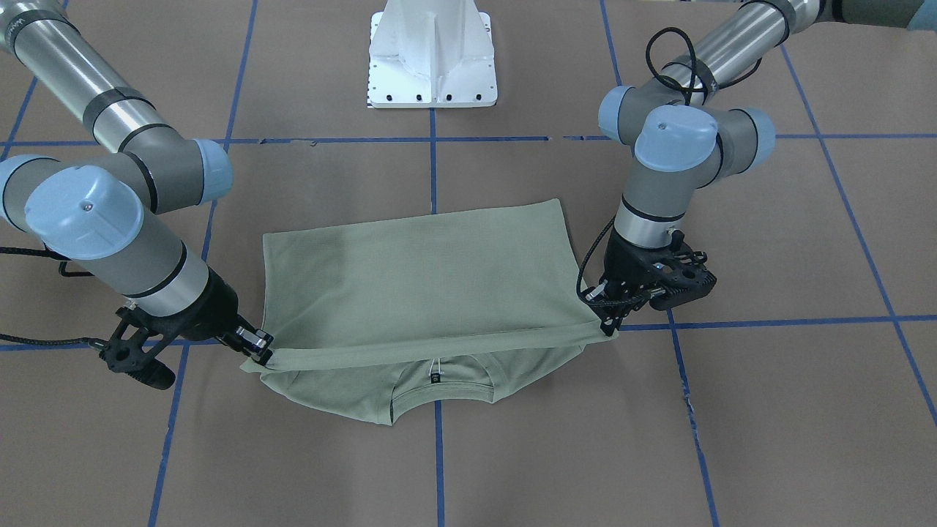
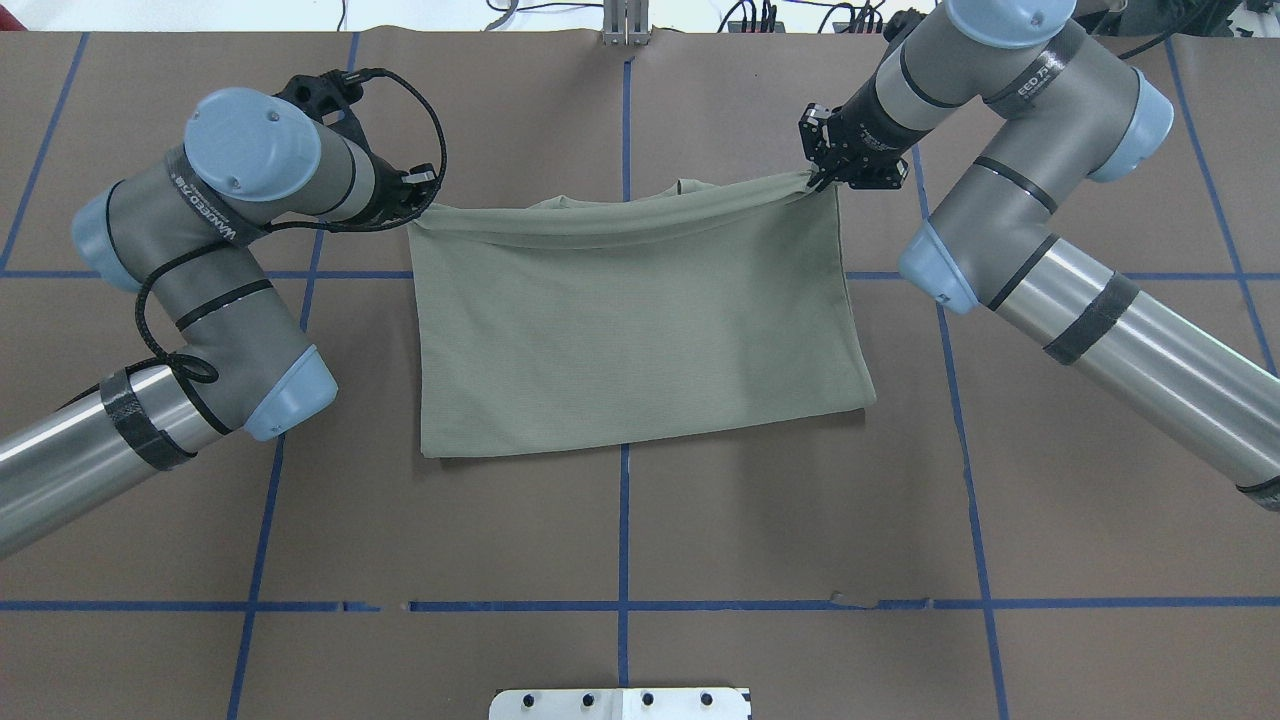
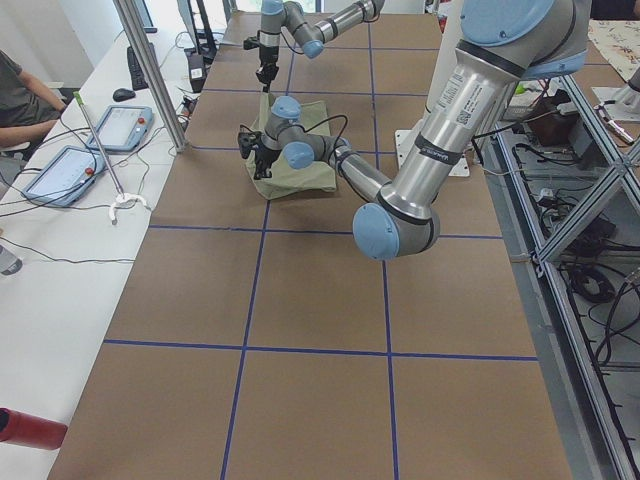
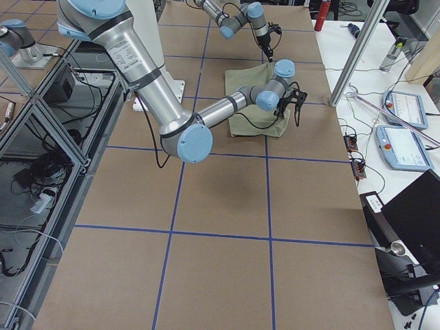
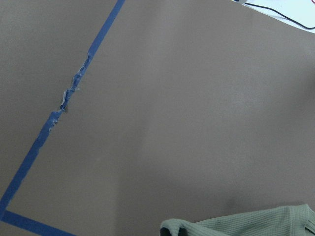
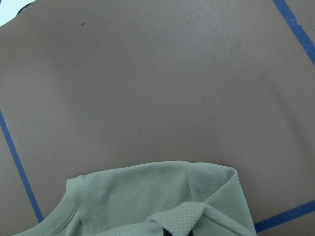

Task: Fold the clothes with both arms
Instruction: 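Lower the hem onto the collar edge and open both grippers, then move the right gripper to the folded shirt's near corner and grasp it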

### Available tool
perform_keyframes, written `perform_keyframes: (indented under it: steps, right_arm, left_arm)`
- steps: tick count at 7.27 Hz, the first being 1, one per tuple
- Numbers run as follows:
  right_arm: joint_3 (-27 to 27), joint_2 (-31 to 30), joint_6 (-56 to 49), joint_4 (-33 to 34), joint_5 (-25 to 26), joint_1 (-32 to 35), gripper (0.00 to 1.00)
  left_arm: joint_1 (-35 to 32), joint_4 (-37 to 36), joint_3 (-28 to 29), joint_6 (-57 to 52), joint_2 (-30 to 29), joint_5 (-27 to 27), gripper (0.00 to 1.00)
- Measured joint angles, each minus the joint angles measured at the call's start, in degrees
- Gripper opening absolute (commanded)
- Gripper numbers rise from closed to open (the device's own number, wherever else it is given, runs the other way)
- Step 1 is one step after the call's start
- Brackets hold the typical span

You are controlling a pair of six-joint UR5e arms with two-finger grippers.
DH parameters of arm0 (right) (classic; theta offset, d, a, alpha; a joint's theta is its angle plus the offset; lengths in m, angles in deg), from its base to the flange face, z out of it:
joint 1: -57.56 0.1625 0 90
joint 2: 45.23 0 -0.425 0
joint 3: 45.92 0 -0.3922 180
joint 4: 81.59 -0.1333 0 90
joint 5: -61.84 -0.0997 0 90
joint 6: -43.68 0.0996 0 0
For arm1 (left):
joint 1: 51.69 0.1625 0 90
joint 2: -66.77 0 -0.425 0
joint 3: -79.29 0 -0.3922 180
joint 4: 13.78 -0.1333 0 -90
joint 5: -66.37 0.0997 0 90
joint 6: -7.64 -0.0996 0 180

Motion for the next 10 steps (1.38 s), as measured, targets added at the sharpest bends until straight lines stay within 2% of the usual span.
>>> perform_keyframes:
  steps: [1, 2, 3, 7, 8, 10]
  right_arm:
    - [0.0, 0.3, -0.1, -0.1, 0.0, -0.4, 0.81]
    - [0.0, 0.5, -0.1, -0.4, 0.1, -0.6, 1.00]
    - [0.0, 0.4, -0.2, -0.7, 0.5, -0.7, 1.00]
    - [1.1, -1.6, -4.1, -1.3, 1.3, -0.9, 1.00]
    - [4.5, -4.4, -4.1, -1.4, 1.8, -2.2, 1.00]
    - [15.6, -14.2, -4.0, -1.2, 3.5, -6.2, 1.00]
  left_arm:
    - [0.1, -0.2, 0.0, 0.0, -0.1, 0.0, 0.39]
    - [0.2, -0.2, 0.1, -0.1, -0.1, 0.0, 0.87]
    - [0.2, -0.1, 0.1, -0.4, 0.0, 0.0, 0.99]
    - [0.2, -0.3, -1.2, -0.8, 0.1, -0.3, 0.99]
    - [0.1, -0.4, -2.0, -0.7, 0.1, -0.3, 0.99]
    - [0.1, -0.5, -3.2, -0.2, 0.0, -0.4, 0.99]
